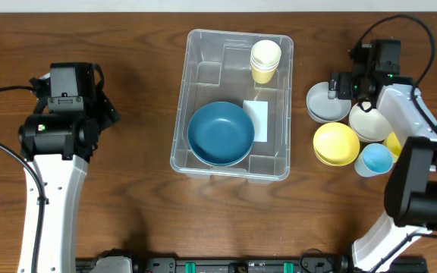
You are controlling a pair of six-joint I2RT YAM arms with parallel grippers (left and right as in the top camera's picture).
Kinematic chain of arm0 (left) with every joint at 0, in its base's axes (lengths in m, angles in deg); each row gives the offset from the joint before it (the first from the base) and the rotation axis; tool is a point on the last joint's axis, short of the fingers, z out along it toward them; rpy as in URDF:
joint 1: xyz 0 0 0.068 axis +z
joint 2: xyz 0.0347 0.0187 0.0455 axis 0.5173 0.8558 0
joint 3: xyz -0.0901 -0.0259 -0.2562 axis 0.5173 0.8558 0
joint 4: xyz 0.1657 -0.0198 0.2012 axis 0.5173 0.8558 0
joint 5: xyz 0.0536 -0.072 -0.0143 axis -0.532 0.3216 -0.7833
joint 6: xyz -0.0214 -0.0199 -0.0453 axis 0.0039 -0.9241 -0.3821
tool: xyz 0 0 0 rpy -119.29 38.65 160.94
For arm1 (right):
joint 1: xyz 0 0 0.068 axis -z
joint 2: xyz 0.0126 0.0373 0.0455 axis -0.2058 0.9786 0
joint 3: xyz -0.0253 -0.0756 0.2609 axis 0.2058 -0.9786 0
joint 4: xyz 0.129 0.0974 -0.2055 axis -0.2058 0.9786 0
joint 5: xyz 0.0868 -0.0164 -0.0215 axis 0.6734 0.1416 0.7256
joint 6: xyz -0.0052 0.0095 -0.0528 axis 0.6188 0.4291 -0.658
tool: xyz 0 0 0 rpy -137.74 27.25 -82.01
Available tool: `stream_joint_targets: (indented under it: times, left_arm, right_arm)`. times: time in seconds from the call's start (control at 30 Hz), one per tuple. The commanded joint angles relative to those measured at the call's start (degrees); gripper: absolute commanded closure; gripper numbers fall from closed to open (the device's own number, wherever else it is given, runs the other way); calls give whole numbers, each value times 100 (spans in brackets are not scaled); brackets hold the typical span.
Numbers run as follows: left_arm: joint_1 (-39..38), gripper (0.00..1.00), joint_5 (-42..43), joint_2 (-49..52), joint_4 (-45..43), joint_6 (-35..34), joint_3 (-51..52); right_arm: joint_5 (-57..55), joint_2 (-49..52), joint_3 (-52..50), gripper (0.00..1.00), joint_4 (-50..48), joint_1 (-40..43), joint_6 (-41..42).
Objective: Pack container
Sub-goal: 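Move the right gripper to the grey bowl and grasp its rim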
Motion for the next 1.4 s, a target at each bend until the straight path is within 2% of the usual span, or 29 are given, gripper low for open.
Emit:
stream_joint_targets:
  times: [0.0, 0.1, 0.2, 0.27, 0.33, 0.4, 0.53, 0.63, 0.7, 0.9, 1.23, 1.37]
  left_arm:
    - [20, 2, -116, -35, 15, 33, -9]
    - [20, 2, -116, -35, 13, 33, -9]
    - [20, 2, -116, -35, 15, 33, -9]
    - [20, 2, -116, -35, 13, 33, -9]
    - [20, 2, -116, -35, 15, 33, -9]
    - [20, 2, -116, -35, 15, 33, -9]
    - [20, 2, -116, -35, 15, 33, -9]
    - [20, 2, -116, -35, 15, 33, -9]
    - [20, 2, -114, -35, 15, 33, -9]
    - [20, 2, -116, -35, 15, 33, -9]
    - [20, 2, -116, -35, 15, 33, -9]
    - [20, 2, -116, -35, 15, 33, -9]
  right_arm:
    - [66, 328, -55, 10, -46, 83, -90]
    - [63, 529, -55, 12, -111, 83, -94]
    - [85, 636, -55, 21, -177, 83, -138]
    - [85, 645, -52, 33, -199, 83, -149]
    - [85, 643, -50, 51, -238, 83, -157]
    - [85, 643, -31, 59, -247, 83, -155]
    - [85, 643, 55, 85, -192, 83, -153]
    - [83, 640, 96, 96, -149, 83, -127]
    - [79, 640, 96, 99, -142, 87, -129]
    - [37, 542, 223, 99, 42, 127, -129]
    - [39, -442, 1292, 99, 1432, 151, 83]
    - [39, -960, 1432, 99, 1718, 76, 107]
